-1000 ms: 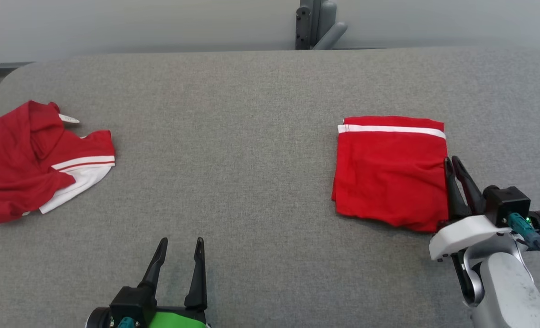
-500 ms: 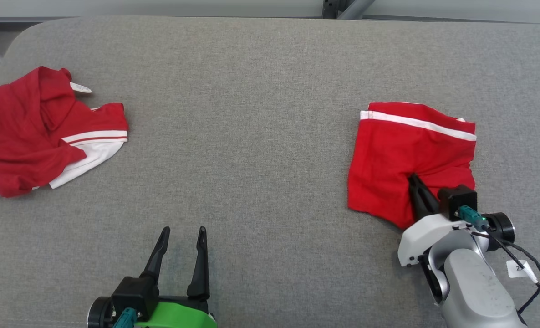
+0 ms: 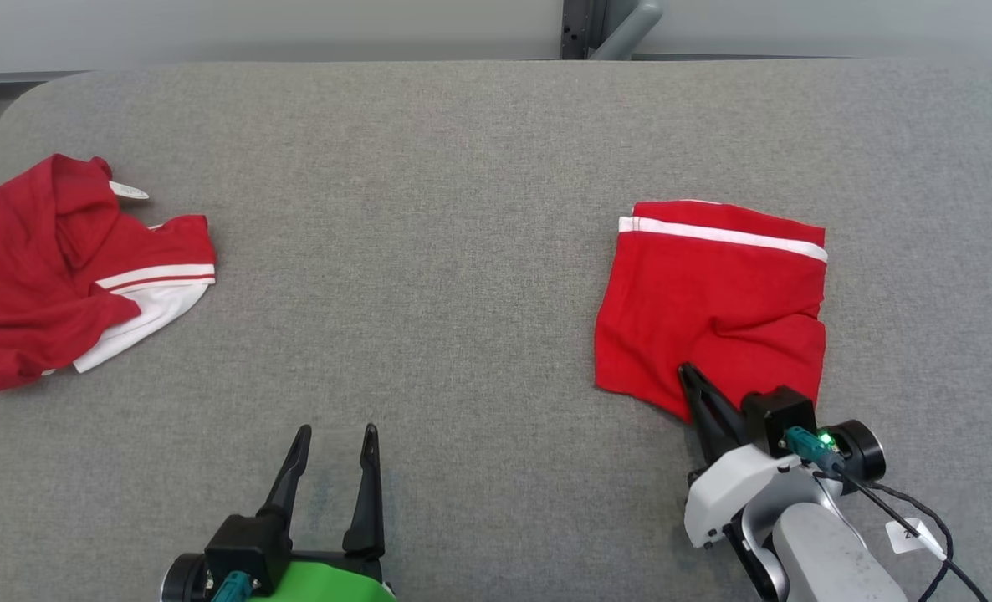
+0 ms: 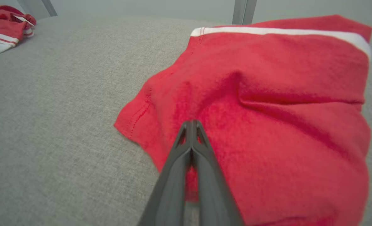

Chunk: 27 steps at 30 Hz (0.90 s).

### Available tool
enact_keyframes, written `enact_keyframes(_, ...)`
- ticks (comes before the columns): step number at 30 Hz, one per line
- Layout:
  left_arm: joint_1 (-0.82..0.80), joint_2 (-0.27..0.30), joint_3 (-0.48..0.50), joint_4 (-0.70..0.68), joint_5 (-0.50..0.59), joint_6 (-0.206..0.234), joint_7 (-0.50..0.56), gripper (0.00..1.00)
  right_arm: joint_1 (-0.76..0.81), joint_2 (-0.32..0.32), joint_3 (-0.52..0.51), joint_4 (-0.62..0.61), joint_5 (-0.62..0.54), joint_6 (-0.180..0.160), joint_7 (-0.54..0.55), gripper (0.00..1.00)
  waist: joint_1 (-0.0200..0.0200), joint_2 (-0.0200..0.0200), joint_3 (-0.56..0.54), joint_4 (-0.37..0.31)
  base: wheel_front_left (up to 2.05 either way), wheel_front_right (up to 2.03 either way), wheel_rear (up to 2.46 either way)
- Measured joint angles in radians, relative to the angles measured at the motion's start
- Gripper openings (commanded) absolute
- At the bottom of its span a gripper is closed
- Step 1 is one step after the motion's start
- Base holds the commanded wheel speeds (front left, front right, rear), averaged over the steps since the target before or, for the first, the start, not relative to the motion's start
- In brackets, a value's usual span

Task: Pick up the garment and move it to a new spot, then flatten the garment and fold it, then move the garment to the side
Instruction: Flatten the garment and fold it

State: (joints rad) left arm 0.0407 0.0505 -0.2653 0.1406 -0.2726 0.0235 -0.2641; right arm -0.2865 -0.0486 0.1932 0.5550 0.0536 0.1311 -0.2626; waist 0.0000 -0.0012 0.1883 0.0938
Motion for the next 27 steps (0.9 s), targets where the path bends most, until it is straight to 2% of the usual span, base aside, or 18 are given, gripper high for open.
enact_keyframes(7,0.0,0.0,-0.001,0.007,-0.001,-0.002,0.0,1.0,-0.021,-0.001,0.04,0.105,0.007,0.0,0.0,0.0,0.0,0.0,-0.004,-0.012,0.0,0.0,0.0)
enact_keyframes(12,0.003,0.0,0.011,0.019,-0.001,-0.006,0.0,1.0,-0.028,-0.001,0.066,0.134,0.027,0.0,0.0,0.0,0.0,0.0,-0.019,-0.013,0.0,0.0,0.0)
enact_keyframes(15,0.027,0.0,0.021,0.021,-0.006,-0.006,0.0,1.0,0.002,-0.001,0.084,0.134,0.037,0.0,0.0,0.0,0.0,0.0,-0.039,-0.015,0.0,0.0,0.0)
enact_keyframes(18,0.059,0.0,0.04,0.013,-0.017,-0.001,0.0,1.0,0.053,-0.001,0.081,0.07,0.042,0.0,0.0,0.0,0.0,0.0,-0.066,-0.02,0.0,0.0,0.0)
enact_keyframes(20,0.08,0.0,0.055,0.0,-0.015,0.004,0.0,1.0,0.09,-0.005,0.072,-0.004,0.042,0.0,0.0,0.49,0.0,0.0,-0.084,-0.028,0.0,0.0,0.0)
enact_keyframes(21,0.088,0.0,0.063,-0.007,-0.015,0.005,0.0,1.0,0.11,-0.01,0.063,-0.041,0.048,0.0,0.0,0.99,0.0,0.0,-0.092,-0.034,0.0,0.0,0.0)
enact_keyframes(27,0.134,0.0,0.108,-0.035,0.013,0.003,0.0,1.0,0.218,-0.064,-0.045,-0.261,0.071,0.0,0.0,1.0,0.0,0.0,-0.134,-0.075,0.0,0.0,0.0)
